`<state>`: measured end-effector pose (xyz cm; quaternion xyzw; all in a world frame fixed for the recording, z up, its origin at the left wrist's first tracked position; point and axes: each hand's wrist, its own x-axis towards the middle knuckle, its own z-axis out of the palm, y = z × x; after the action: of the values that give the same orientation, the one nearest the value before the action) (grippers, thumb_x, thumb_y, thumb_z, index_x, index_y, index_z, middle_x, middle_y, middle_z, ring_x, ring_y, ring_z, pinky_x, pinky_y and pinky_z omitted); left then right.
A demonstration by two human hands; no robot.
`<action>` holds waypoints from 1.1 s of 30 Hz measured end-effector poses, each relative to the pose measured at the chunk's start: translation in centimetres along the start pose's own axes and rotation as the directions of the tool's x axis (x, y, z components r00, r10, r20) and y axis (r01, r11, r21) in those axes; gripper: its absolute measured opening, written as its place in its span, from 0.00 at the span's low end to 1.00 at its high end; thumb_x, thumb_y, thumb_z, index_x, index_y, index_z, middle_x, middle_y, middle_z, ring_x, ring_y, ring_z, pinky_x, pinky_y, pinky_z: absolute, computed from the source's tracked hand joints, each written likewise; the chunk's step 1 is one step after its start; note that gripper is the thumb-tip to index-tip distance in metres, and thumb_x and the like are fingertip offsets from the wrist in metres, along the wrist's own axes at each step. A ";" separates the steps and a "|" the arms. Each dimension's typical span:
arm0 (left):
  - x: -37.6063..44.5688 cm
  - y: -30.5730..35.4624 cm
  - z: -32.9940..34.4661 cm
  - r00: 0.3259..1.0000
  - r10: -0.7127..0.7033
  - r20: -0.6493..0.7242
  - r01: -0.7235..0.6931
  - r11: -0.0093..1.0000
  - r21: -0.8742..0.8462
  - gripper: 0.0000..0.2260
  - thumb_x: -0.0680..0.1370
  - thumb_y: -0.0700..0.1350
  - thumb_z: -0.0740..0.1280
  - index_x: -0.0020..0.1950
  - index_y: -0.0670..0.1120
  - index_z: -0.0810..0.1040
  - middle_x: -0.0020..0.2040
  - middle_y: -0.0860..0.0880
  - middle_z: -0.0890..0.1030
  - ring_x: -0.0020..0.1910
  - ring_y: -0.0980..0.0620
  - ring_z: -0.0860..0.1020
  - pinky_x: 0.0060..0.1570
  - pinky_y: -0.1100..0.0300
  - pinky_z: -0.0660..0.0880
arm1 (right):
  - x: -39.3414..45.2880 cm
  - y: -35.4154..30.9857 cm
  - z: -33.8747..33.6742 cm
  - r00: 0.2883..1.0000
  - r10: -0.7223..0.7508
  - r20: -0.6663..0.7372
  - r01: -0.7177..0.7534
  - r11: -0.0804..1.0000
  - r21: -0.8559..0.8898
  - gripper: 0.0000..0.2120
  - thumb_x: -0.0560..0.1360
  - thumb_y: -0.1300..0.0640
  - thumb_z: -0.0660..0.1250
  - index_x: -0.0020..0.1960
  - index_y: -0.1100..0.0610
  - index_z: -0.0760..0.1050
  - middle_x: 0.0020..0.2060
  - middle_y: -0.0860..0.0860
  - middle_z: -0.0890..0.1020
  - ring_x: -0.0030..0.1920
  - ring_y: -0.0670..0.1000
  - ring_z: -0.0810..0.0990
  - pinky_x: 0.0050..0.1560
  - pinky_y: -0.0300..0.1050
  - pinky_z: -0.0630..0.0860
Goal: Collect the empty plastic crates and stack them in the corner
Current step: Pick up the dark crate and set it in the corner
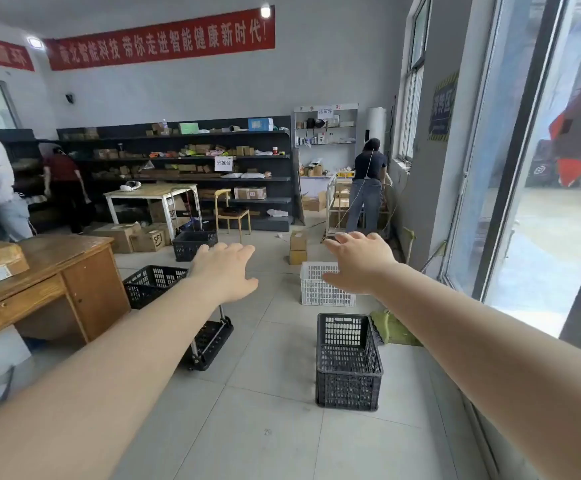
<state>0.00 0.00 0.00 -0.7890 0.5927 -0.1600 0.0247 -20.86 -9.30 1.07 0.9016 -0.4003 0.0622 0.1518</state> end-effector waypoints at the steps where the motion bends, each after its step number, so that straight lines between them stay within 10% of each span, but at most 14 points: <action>1: 0.6 -0.1 0.2 1.000 -0.004 0.008 0.004 1.000 0.005 0.28 0.78 0.59 0.59 0.76 0.50 0.60 0.74 0.49 0.67 0.71 0.46 0.66 0.67 0.48 0.62 | 0.8 0.1 0.2 1.000 0.002 0.010 -0.002 1.000 -0.003 0.33 0.77 0.37 0.57 0.76 0.51 0.58 0.74 0.51 0.64 0.73 0.54 0.63 0.69 0.52 0.61; 33: 43.0 -15.6 17.4 0.994 0.106 0.019 -0.106 0.994 0.004 0.29 0.79 0.59 0.57 0.77 0.50 0.57 0.75 0.49 0.65 0.73 0.46 0.63 0.70 0.48 0.58 | 45.5 0.3 16.9 0.986 0.133 0.102 -0.134 0.991 -0.001 0.33 0.77 0.37 0.57 0.77 0.52 0.56 0.74 0.52 0.64 0.73 0.55 0.62 0.69 0.53 0.61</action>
<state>29.92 -38.53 -3.38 -0.7580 0.6329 -0.1524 0.0405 9.37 -46.96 -4.25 0.8753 -0.4667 0.0273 0.1238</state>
